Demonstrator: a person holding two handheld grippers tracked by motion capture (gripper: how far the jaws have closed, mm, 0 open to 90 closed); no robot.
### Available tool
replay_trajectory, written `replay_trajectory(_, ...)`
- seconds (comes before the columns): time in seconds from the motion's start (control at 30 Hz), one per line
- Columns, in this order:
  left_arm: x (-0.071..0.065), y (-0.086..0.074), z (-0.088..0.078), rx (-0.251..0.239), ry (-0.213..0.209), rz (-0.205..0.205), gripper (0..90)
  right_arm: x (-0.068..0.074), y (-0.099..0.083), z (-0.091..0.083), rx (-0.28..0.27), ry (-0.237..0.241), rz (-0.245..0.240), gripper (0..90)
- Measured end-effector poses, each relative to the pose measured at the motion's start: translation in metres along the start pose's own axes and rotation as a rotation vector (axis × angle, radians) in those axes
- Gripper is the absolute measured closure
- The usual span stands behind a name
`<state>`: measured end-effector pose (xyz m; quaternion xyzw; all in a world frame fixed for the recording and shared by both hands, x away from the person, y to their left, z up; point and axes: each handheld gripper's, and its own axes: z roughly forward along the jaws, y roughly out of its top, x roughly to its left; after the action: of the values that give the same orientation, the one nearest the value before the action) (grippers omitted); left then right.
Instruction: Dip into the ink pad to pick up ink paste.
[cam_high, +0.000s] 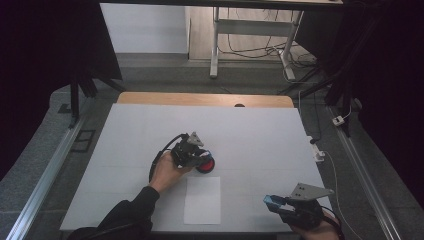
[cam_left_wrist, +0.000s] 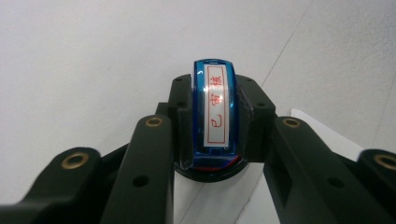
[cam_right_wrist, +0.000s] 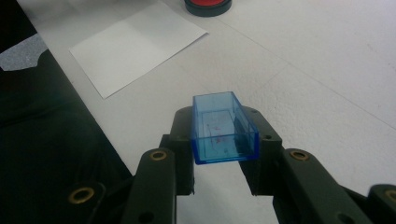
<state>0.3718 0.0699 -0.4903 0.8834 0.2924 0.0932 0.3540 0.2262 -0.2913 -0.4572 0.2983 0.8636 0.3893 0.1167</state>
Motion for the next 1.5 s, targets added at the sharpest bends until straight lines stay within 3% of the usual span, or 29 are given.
replay_trajectory(0.1, 0.003, 0.001, -0.001, 0.003, -0.01, -0.016, 70.5, 0.0, 0.0, 0.0, -0.004, 0.001, 0.002, 68.8)
replay_trajectory(0.2, 0.001, 0.003, -0.003, 0.003, 0.002, 0.003, 70.4, 0.0, -0.001, 0.0, -0.008, 0.003, 0.0, 68.8)
replay_trajectory(0.37, 0.002, 0.006, -0.012, -0.024, -0.043, -0.014, 70.4, 0.0, -0.001, -0.001, -0.01, 0.005, 0.001, 68.7)
replay_trajectory(0.6, 0.001, 0.006, -0.01, -0.018, -0.063, -0.013, 70.4, 0.0, -0.001, -0.001, -0.01, 0.005, 0.001, 68.8)
replay_trajectory(1.23, 0.002, 0.003, 0.001, 0.016, -0.061, -0.026, 70.4, 0.0, 0.0, 0.0, -0.004, 0.007, -0.002, 68.7)
replay_trajectory(1.4, 0.002, 0.002, 0.001, 0.019, -0.06, -0.018, 70.5, 0.0, 0.0, 0.0, 0.001, 0.004, -0.007, 68.7)
replay_trajectory(1.5, -0.003, 0.003, 0.001, 0.022, -0.036, 0.006, 70.6, 0.0, 0.0, 0.0, 0.002, 0.006, -0.006, 68.7)
